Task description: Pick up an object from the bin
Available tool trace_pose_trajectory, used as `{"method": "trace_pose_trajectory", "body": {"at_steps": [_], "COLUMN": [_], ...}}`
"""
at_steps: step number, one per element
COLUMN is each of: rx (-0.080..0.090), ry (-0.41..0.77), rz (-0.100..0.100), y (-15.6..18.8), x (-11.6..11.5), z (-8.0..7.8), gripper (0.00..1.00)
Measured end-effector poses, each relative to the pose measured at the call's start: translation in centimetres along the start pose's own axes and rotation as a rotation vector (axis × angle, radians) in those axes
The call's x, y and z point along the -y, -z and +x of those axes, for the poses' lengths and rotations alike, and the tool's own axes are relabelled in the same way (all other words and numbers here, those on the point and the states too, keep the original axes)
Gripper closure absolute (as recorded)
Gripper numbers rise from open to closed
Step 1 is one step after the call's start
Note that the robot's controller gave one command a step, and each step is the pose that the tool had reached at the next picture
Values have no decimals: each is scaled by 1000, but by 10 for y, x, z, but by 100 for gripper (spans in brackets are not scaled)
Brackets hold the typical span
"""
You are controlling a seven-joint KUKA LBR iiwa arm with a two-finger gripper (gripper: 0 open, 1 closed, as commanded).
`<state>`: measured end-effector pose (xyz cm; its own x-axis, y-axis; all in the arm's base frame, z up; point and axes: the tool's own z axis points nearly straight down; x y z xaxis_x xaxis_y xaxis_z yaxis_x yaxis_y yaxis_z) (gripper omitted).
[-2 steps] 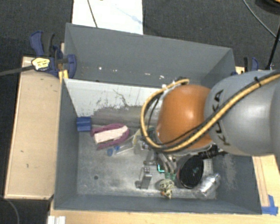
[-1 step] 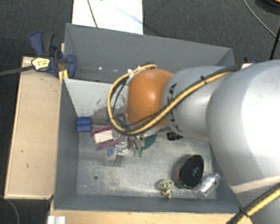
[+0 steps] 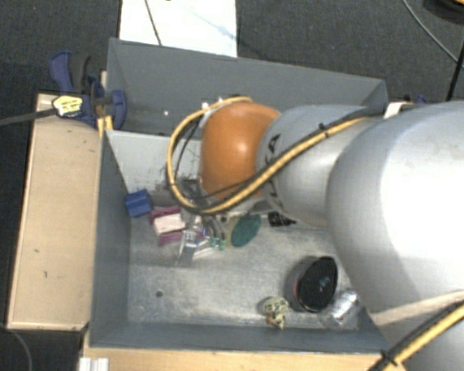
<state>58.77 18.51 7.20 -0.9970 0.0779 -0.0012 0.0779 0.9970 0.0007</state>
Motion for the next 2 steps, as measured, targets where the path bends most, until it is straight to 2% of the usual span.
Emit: {"method": "trace_pose_trajectory", "body": {"at_steps": [1,2], "rx": [-1,-7], "ry": [-47,-49], "rz": [-3,-1], "y": [-1,-1], "x": [6,7], "z": [-4,-4], "gripper": [0,100]}}
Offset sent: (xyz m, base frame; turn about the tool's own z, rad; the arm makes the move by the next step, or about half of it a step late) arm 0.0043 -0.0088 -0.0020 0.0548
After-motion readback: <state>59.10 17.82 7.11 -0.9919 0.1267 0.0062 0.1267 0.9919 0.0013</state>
